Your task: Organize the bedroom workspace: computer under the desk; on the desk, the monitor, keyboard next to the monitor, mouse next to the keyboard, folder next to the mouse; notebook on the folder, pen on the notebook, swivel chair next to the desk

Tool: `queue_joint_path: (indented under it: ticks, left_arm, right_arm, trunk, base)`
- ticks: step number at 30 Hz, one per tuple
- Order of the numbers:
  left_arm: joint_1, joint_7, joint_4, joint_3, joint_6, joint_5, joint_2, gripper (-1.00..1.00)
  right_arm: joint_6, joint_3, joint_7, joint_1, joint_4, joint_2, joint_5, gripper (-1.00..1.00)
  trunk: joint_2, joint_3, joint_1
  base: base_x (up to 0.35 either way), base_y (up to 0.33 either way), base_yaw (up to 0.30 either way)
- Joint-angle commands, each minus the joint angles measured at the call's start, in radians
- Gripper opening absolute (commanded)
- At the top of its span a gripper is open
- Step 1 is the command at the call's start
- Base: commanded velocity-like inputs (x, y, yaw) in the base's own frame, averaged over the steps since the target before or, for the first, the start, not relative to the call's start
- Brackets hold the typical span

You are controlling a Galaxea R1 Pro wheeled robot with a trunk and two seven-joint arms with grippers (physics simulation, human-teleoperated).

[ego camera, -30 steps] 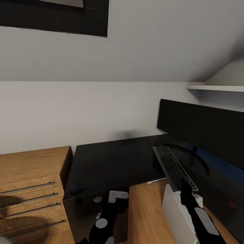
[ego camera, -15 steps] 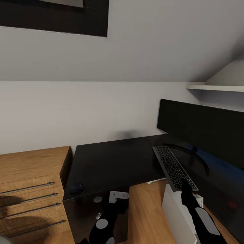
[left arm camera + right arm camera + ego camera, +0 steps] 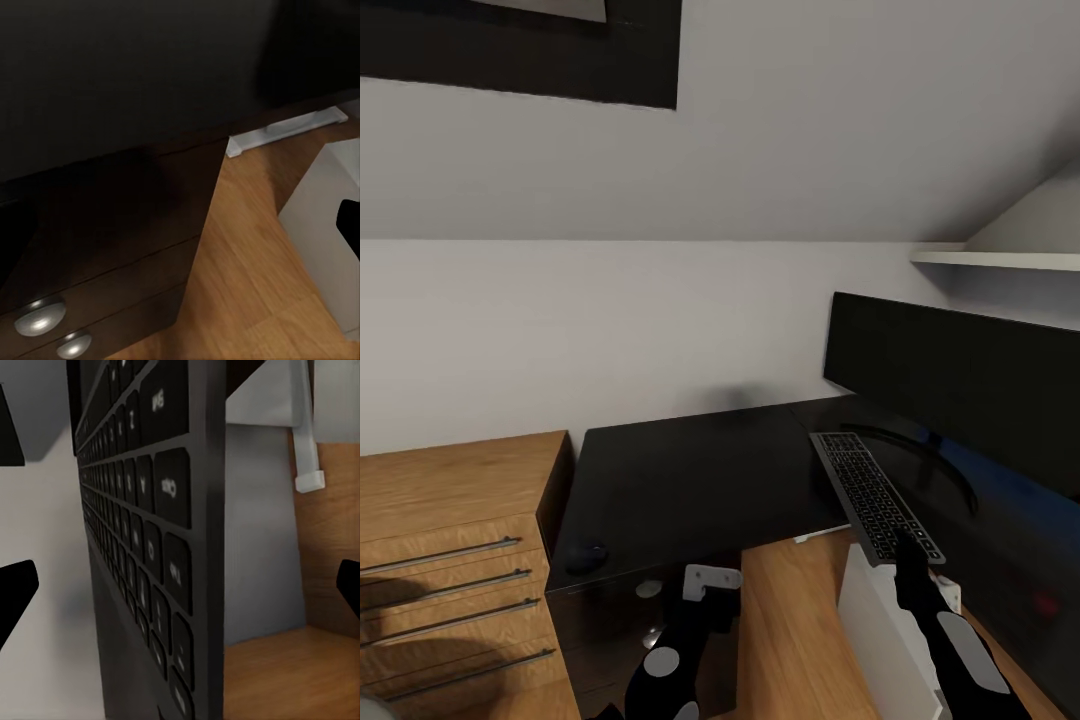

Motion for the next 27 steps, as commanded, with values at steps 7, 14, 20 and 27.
queue_joint_path:
  ticks: [7,14,20,27]
  left_arm:
    - [-0.002,0.008,-0.001,-0.002,0.003,0.007,0.0,1.0]
    - [-0.001,0.008,-0.001,-0.002,0.003,0.007,0.0,1.0]
    - [-0.002,0.008,0.0,-0.002,0.003,0.008,-0.001,1.0]
    - [-0.001,0.008,0.0,-0.002,0.003,0.008,-0.001,1.0]
  right_arm:
    - [0.005,-0.002,-0.002,-0.001,0.0,0.0,-0.008,1.0]
    - [0.005,-0.002,-0.01,-0.001,0.0,0.0,-0.008,1.0]
    - [0.005,-0.001,-0.02,-0.001,-0.001,0.0,-0.008,1.0]
    - [0.005,-0.001,-0.029,-0.001,-0.002,0.0,-0.008,-1.0]
  trunk:
    - [-0.001,-0.001,0.0]
    - [-0.001,-0.001,0.0]
    - [-0.001,-0.001,0.0]
    - [-0.001,-0.001,0.0]
  base:
    - [0.0,0.0,0.0]
    - [0.0,0.0,0.0]
    - [0.0,0.0,0.0]
    - [0.0,0.0,0.0]
